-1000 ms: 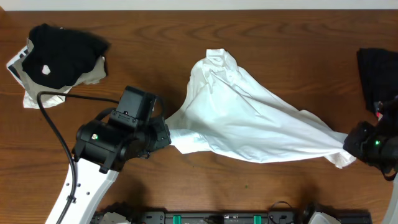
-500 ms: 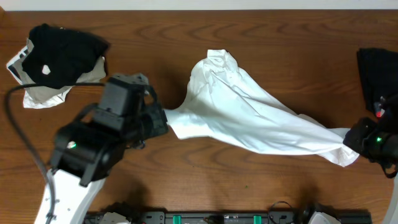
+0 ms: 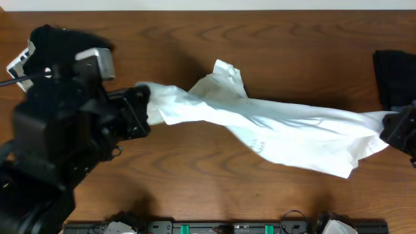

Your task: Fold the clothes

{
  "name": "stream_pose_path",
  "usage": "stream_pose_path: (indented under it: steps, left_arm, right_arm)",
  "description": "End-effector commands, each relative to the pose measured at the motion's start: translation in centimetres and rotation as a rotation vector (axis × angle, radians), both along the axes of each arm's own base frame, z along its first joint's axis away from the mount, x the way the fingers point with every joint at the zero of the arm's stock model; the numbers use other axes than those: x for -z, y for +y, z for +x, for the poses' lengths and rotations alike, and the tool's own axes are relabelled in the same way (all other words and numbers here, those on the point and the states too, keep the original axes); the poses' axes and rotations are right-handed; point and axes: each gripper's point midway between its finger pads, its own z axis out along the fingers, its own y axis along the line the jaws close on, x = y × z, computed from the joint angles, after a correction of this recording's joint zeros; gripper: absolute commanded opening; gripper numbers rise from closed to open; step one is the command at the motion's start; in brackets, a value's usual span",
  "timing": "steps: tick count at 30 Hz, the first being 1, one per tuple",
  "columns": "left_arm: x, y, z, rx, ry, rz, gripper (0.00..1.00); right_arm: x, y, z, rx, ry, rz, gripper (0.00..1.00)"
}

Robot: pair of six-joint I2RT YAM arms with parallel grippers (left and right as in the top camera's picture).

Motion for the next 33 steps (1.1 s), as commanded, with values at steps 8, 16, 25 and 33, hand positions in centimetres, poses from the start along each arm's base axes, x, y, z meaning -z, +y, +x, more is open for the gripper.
stream_pose_path:
  steps: [8, 16, 25, 33]
  left_arm:
    - [-5.0, 0.7, -1.1, -0.005, -0.142, -0.033, 0.06]
    - [-4.0, 1.7, 2.2, -0.112, -0.130, 0.051, 0.06]
    - [-3.7, 0.2, 12.6, -0.191, -0.235, 0.235, 0.06]
    - [-4.6, -1.6, 24.0, -0.244, -0.446, 0.272, 0.06]
  right_arm:
    - [-5.0, 2.8, 0.9, -0.139, -0.155, 0.038, 0.02]
    - [-4.1, 3.5, 5.4, -0.215, -0.128, 0.094, 0.01]
    - [-2.9, 2.6, 16.2, -0.232, -0.203, 0.142, 0.01]
    - [-4.9, 3.3, 25.1, -0.236, -0.417, 0.183, 0.02]
